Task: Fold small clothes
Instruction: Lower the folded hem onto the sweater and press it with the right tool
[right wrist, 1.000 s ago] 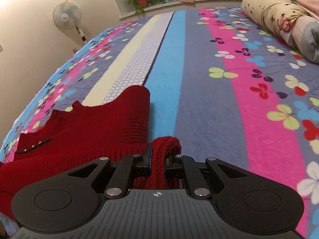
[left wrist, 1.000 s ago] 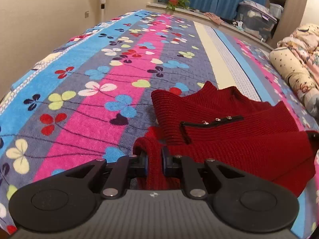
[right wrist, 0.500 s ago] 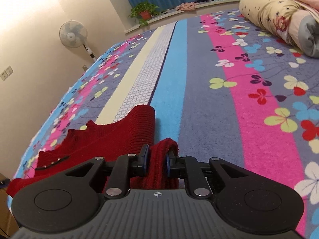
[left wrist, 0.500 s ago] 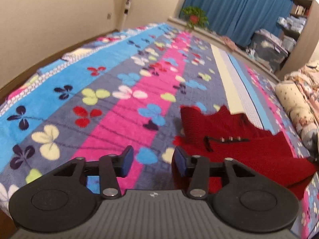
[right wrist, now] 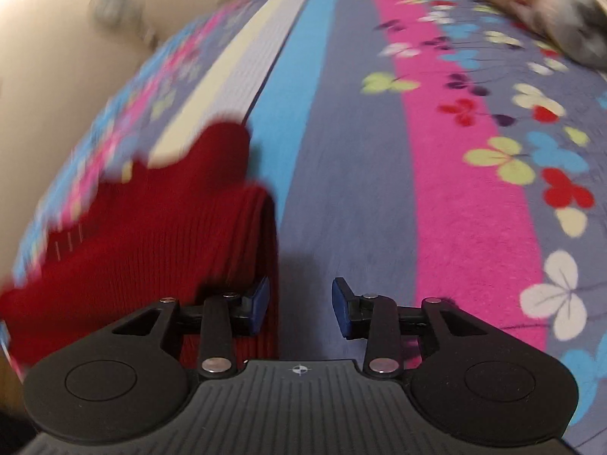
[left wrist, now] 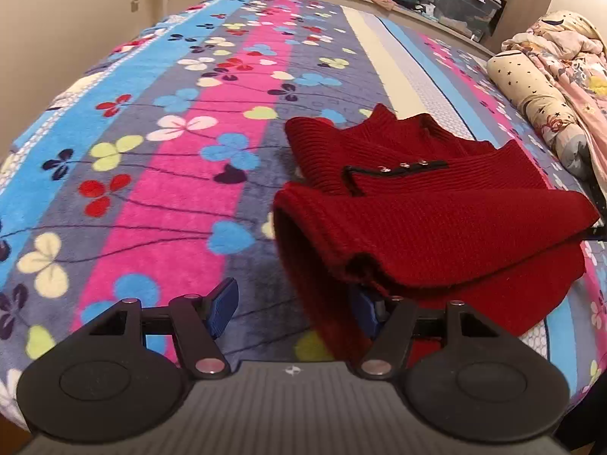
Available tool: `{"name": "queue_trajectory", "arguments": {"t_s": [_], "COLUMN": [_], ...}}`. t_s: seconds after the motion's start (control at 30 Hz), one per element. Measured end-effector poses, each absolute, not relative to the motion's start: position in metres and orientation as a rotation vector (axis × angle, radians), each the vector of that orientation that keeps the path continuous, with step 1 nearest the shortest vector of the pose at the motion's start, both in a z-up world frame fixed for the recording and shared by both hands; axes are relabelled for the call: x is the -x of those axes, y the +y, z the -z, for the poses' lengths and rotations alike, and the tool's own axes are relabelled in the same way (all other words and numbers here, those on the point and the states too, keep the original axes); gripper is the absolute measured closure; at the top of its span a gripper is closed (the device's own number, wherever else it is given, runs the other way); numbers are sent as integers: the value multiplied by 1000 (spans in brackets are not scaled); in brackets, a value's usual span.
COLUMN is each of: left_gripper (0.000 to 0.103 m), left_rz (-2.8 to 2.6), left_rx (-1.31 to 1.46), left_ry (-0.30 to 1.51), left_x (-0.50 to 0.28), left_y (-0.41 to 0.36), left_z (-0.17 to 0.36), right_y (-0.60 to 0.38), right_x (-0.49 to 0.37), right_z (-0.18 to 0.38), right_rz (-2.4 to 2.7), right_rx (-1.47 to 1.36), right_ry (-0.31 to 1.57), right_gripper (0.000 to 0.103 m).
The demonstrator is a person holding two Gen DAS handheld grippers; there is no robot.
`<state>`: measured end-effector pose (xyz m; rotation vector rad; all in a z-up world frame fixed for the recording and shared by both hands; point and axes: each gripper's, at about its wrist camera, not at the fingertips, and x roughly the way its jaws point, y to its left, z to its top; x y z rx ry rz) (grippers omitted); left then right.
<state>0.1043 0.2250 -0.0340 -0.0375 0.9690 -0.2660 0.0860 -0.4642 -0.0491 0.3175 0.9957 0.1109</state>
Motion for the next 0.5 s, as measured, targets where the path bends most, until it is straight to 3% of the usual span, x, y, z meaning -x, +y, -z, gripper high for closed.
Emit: {"name": "queue_trajectory", "arguments": {"t_s": [0.33, 0.5], "left_gripper": [33, 33], "left_rz": [258, 253], "left_rx": [6, 17], "left_ry": [967, 975], "left_x": [-134, -148], "left_y": [201, 193], "left_z": [40, 43], "right_y": [-438, -436], "right_x": [-95, -105], "right_z": [58, 55], "right_rz": [-237, -235], "right_rx": [-202, -248], "right_ry": [1051, 978], "right_gripper": [65, 65]}}
